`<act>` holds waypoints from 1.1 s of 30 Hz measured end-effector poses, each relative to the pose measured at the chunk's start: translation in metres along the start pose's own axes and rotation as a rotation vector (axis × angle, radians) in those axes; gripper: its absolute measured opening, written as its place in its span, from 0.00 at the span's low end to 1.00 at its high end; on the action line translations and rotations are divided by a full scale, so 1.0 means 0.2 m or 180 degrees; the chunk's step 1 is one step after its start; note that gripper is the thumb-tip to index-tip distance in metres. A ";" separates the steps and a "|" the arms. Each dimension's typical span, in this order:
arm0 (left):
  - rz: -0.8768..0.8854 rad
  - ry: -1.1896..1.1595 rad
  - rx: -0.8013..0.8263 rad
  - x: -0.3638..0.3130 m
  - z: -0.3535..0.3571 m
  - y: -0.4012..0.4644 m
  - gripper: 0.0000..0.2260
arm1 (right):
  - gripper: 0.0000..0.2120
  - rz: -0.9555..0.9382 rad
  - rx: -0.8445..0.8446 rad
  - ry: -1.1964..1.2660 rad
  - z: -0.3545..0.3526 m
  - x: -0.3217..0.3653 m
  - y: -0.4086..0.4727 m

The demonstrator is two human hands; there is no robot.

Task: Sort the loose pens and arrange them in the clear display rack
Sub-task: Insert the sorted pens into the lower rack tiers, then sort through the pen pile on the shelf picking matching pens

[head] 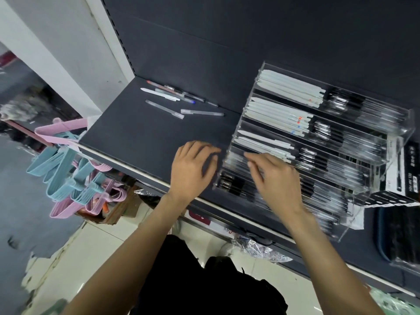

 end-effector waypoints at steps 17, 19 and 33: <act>-0.0100 0.0681 0.1940 1.33 0.16 0.55 0.25 | 0.18 0.1897 0.0300 -0.0531 0.95 -0.02 0.88; -0.0011 0.0905 0.2304 1.35 0.26 0.62 0.34 | 0.18 0.2136 0.0269 -0.0427 1.00 -0.04 0.91; 0.0956 0.0924 0.2053 1.34 0.39 0.68 0.19 | 0.29 0.1555 0.0686 -0.0092 1.16 0.09 0.95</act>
Point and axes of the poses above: each hand's wrist, its own y-axis towards the middle knuckle, its own z-axis out of the palm, x = y × z, the point moved 1 cm from there along y, towards the middle knuckle, and after that the axes turned 12 degrees about y, right-handed, at the moved point
